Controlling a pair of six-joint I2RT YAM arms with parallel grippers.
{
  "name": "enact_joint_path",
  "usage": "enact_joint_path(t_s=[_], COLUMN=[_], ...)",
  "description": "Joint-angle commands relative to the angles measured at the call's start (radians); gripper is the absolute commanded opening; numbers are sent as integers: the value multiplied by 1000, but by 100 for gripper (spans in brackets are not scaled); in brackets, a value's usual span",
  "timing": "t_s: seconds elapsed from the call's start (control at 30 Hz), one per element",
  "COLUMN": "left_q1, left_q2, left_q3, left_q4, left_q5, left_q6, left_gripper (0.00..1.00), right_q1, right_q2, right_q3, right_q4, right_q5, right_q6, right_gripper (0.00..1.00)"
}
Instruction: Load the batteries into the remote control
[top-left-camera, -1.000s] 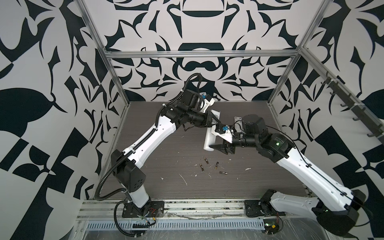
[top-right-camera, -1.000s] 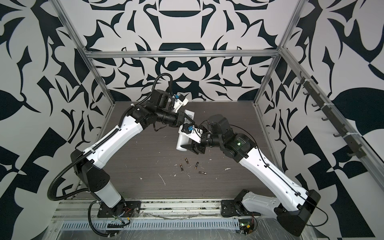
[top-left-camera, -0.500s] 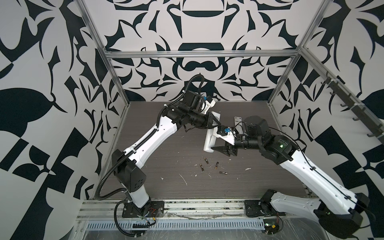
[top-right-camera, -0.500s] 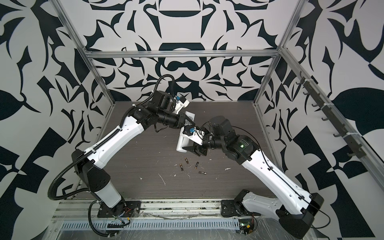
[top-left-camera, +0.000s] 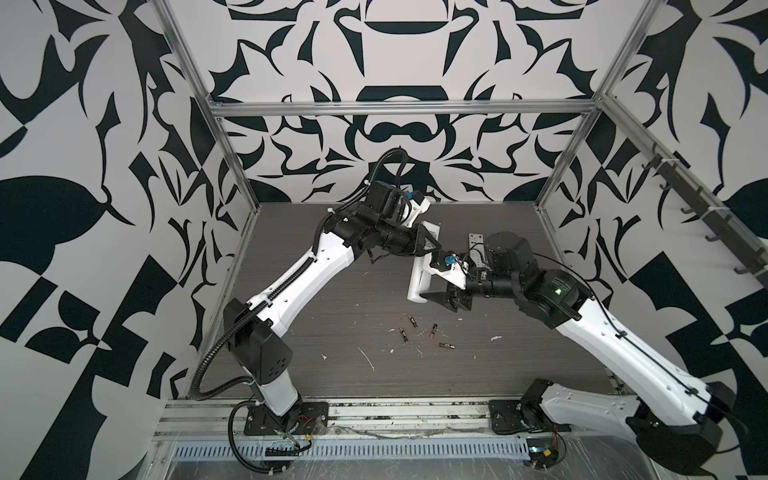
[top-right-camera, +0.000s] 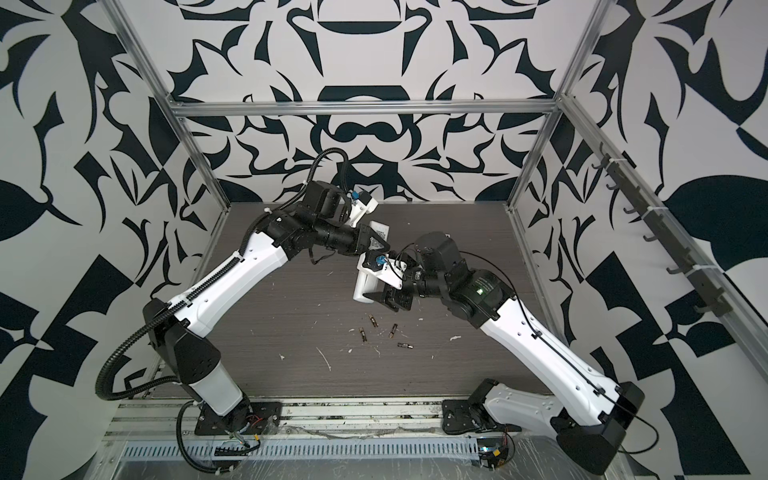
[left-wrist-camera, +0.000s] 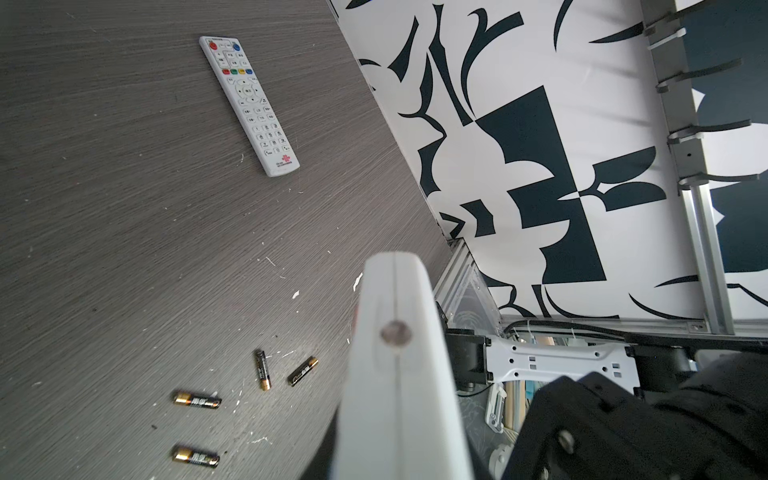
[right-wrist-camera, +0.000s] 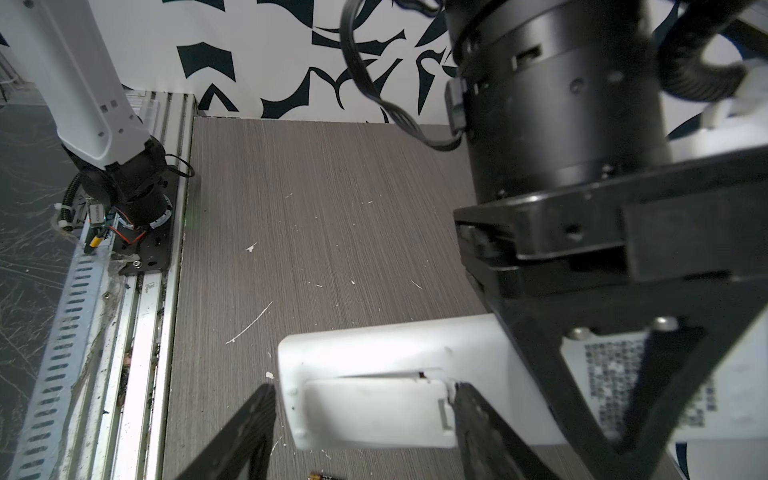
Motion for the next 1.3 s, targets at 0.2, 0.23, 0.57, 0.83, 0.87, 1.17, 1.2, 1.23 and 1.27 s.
enact_joint_path(t_s=[0.2, 0.23, 0.57, 0.83, 0.87, 1.17, 1.2, 1.23, 1.27], left_q1=[3, 3, 3, 4, 4, 13, 13, 13, 13], left_q2=[-22, -25, -49, -66, -68, -114, -117, -119, -122], left_q3=[-13, -15, -93, -160, -169, -281, -284, -287, -287], left_q4=[83, 85, 149, 240, 249, 321, 320, 323, 322], left_q5=[-7, -10, -82, -100, -102, -315, -347, -369, -387], left_q6=[-22, -22, -70, -122, -128, -232, -233, -233, -233], left_gripper=[0, 0, 0, 0, 0, 0, 0, 0, 0], right_q1=[16, 16, 16, 15, 15, -5, -18, -35, -51], right_q2=[6, 6, -11, -8, -8, 26, 43, 61, 75], right_q3=[0, 3, 55, 64, 71, 244, 270, 290, 307], right_q4=[58, 58, 63, 70, 71, -160, -203, -243, -267], right_q5=[7, 9, 66, 131, 144, 408, 397, 365, 332], right_q6=[25, 26, 64, 102, 106, 433, 487, 532, 564], right_gripper=[75, 75, 80, 81, 81, 83, 83, 83, 83])
